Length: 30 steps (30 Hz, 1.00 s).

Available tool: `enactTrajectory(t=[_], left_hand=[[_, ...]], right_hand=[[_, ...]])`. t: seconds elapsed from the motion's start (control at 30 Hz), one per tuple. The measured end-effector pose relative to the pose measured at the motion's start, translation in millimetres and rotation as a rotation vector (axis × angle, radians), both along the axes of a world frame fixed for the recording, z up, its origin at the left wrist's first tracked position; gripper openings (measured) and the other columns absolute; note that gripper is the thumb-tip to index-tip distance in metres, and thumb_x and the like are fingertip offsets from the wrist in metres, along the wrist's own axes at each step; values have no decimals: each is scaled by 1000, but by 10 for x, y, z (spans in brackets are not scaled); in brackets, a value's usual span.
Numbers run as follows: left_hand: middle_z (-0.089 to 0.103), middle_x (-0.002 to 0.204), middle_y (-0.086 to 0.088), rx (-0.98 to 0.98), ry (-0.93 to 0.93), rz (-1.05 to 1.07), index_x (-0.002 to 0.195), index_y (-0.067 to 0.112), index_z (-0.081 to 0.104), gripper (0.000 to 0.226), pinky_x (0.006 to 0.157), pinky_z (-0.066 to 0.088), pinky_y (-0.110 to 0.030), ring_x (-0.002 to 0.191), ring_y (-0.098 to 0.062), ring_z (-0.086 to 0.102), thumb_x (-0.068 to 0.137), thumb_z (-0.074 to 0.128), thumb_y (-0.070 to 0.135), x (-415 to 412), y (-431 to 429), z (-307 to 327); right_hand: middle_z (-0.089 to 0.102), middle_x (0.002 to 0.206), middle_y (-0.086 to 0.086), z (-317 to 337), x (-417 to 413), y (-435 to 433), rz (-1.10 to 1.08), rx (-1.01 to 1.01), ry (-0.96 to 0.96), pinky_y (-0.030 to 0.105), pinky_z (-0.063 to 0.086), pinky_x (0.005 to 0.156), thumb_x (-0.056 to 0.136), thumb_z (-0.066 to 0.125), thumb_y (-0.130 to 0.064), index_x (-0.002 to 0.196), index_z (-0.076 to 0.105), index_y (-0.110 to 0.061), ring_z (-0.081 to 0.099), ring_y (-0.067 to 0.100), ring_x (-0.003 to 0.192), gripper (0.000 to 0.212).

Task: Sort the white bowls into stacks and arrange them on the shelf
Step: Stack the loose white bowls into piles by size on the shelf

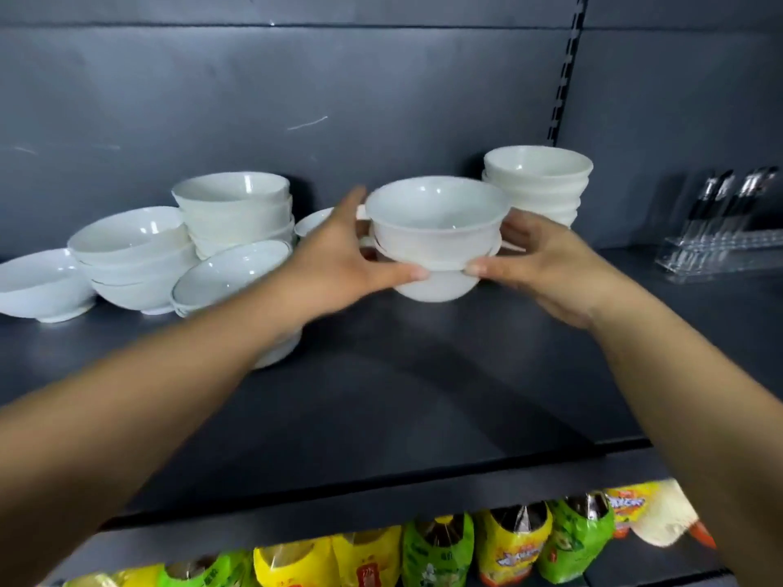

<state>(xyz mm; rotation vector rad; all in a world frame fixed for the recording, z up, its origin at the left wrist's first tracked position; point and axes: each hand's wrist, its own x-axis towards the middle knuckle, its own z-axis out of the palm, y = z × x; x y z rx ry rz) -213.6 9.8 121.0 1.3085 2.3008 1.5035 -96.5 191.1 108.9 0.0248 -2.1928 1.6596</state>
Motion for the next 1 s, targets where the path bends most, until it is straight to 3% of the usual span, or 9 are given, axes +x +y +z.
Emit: enactTrajectory(t=[0.07, 0.17, 0.27, 0.33, 0.4, 0.53, 0.63, 0.87, 1.0], left_hand=[[65, 110, 5, -78, 101, 5, 116, 18, 49, 90, 92, 50, -37, 100, -11, 63, 38, 84, 46, -252, -62, 332], [63, 92, 8, -234, 208, 46, 88, 30, 50, 58, 79, 49, -27, 88, -11, 59, 46, 89, 39, -615, -118, 739], [59, 81, 7, -335, 232, 27, 75, 31, 45, 48, 69, 46, -23, 78, -10, 56, 53, 88, 32, -946, -105, 977], [56, 76, 13, -423, 272, 15, 79, 29, 50, 41, 57, 41, -12, 69, -1, 54, 59, 86, 25, -1161, -79, 1024], [58, 90, 15, -524, 347, 23, 98, 28, 53, 50, 62, 41, -11, 82, -3, 55, 59, 85, 29, -1341, -46, 1009], [60, 113, 10, -609, 367, -2, 120, 23, 50, 78, 90, 47, -31, 105, -12, 56, 53, 88, 37, -1568, 10, 863], [62, 108, 7, -658, 362, -16, 111, 22, 52, 86, 90, 49, -41, 103, -16, 58, 36, 82, 53, -1649, 23, 745], [57, 100, 16, -765, 443, 76, 109, 34, 52, 78, 86, 42, -30, 101, -14, 51, 42, 81, 62, -1765, 14, 616], [46, 107, 9, -780, 520, 141, 123, 36, 44, 82, 90, 27, -28, 113, -18, 39, 52, 78, 59, -1730, 54, 594]], right_hand=[[64, 107, -15, 290, -219, -36, -15, 74, 40, 14, 49, 85, 69, 73, -5, 104, 56, -29, 59, -1, 103, 46], [64, 105, -16, 597, -587, -90, -41, 229, 13, 14, 49, 81, 68, 77, -10, 112, 56, -27, 60, -4, 96, 51], [55, 114, -12, 741, -960, -133, -96, 262, -43, 19, 42, 85, 66, 80, -11, 140, 31, -18, 55, 5, 104, 89], [47, 117, -9, 765, -1164, -129, -133, 312, -104, 17, 36, 88, 67, 80, -12, 147, 5, -25, 48, 7, 110, 110], [49, 118, -6, 742, -1318, -124, -142, 396, -169, 18, 34, 92, 65, 81, -17, 146, -4, -32, 48, 11, 116, 118], [37, 142, -4, 653, -1508, -112, -184, 495, -258, 22, 28, 98, 61, 84, -27, 144, -7, -36, 35, 15, 132, 123], [37, 145, -5, 595, -1579, -121, -196, 570, -303, 25, 29, 101, 58, 84, -35, 144, -7, -38, 32, 16, 134, 126], [47, 138, -1, 499, -1660, -171, -230, 706, -384, 27, 31, 102, 57, 82, -45, 145, -9, -33, 34, 19, 133, 127], [30, 149, -4, 492, -1635, -197, -233, 753, -387, 27, 28, 104, 61, 80, -44, 146, -4, -28, 27, 19, 137, 121]])
